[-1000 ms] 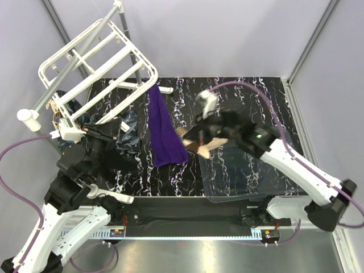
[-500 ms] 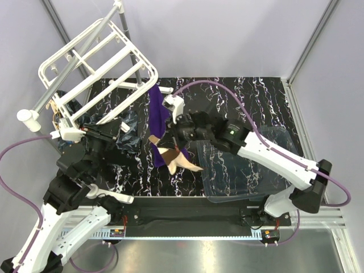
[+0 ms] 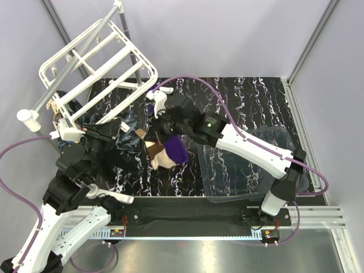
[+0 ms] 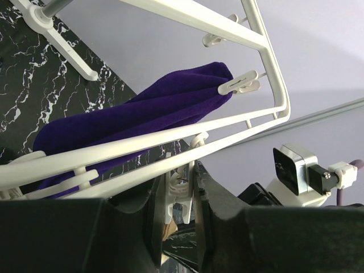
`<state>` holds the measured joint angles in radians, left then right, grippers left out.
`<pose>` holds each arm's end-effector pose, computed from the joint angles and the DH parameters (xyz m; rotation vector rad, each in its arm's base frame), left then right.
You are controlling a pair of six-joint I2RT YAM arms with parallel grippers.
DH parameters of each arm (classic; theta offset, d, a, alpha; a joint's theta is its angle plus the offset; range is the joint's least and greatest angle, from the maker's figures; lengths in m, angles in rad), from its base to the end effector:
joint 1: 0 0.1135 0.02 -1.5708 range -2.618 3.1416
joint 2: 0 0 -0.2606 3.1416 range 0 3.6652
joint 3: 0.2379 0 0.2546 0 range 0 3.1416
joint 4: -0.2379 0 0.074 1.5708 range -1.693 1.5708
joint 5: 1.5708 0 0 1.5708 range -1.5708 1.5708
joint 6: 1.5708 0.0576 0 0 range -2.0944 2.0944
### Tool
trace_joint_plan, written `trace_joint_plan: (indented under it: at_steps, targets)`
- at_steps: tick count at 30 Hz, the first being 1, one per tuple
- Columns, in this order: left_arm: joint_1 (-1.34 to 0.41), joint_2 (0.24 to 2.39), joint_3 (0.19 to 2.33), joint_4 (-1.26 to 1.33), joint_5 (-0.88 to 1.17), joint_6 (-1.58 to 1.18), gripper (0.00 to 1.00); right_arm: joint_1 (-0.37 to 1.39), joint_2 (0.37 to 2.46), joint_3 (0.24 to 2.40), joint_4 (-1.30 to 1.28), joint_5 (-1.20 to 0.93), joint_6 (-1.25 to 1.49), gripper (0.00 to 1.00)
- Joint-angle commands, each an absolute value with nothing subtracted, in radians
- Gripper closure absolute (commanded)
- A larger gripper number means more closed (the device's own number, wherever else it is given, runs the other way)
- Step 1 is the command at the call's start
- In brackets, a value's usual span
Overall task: Clip the socks to the hanger
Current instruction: Clamp the sock onto the hanger.
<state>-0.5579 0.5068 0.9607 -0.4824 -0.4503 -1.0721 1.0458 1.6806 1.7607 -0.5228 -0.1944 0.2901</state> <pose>0.1100 -0.0391 0.3988 -0.7664 1.4862 -0.8980 0.1950 0.3589 0.3962 -0.9212 1.9595 1.0122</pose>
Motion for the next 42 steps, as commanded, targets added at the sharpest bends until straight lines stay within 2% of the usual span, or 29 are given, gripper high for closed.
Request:
trace_joint_plan:
  at_steps: [1, 23, 42]
  targets:
    - [-0.560, 0.517, 0.989, -0.477, -0.408, -1.081, 1.00, 1.061, 1.689, 1.839, -0.526, -0.173, 0.273, 1.00]
    - [-0.561, 0.522, 0.979, -0.471, -0.402, -1.089, 1.00, 1.089, 1.763, 1.947, -0.526, -0.221, 0.281, 1.00]
    - [-0.561, 0.518, 0.989, -0.474, -0.403, -1.086, 1.00, 1.108, 1.700, 1.873, -0.532, -0.209, 0.285, 1.00]
